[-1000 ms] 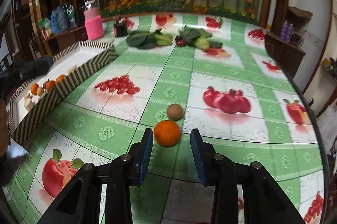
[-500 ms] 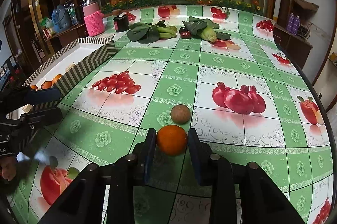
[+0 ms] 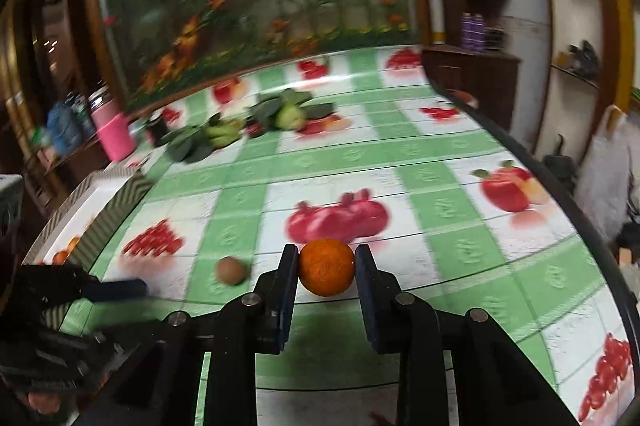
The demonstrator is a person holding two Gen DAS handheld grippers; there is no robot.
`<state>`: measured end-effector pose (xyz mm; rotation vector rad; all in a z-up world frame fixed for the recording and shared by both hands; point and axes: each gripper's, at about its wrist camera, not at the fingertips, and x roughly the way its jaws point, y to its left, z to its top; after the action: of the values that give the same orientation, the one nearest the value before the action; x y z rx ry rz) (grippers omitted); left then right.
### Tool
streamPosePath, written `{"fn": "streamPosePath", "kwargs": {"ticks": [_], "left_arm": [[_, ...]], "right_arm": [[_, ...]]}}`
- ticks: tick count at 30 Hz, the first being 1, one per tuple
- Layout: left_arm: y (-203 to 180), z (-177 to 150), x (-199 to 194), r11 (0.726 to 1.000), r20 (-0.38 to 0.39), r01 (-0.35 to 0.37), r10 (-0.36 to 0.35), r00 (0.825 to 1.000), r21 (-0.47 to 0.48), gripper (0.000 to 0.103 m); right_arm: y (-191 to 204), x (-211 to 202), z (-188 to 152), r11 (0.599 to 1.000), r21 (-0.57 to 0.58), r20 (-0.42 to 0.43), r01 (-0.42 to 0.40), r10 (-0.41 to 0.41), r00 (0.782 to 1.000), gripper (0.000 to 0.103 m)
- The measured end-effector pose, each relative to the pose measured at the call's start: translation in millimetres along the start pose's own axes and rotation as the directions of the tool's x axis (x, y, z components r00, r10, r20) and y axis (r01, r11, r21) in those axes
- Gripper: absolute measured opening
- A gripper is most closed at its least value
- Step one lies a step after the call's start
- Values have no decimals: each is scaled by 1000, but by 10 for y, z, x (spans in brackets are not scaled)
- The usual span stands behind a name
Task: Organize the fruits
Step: 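Grasp an orange with the right gripper while the left grasps a brown kiwi, then carry the orange and kiwi over the white tray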
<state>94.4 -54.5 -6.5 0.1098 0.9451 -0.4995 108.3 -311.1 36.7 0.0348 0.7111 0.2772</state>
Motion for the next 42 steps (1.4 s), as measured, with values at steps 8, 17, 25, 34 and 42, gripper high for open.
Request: {"fn": "streamPosePath", "kwargs": {"ticks": [8, 17, 25, 34, 42], "left_arm": [[28, 262, 221, 999, -32, -48, 48, 998, 9, 44], [-84, 359, 359, 991, -27, -112, 114, 993, 78, 45], [-97, 355, 376, 988, -14, -133, 134, 991, 76, 36], [-219, 257, 303, 987, 12, -118, 118, 993, 113, 20], [-183, 93, 172, 983, 32, -172, 170, 985, 61, 20]], "right_arm": [[86, -70, -21, 999, -37, 22, -14, 15, 1000, 28], [40, -92, -10, 1000, -8, 28, -27, 27, 999, 28], [40, -90, -9, 1000, -8, 27, -27, 27, 999, 28], [36, -74, -18, 1000, -8, 20, -17, 17, 1000, 28], [35, -43, -27, 1000, -17, 12, -15, 15, 1000, 28]]}}
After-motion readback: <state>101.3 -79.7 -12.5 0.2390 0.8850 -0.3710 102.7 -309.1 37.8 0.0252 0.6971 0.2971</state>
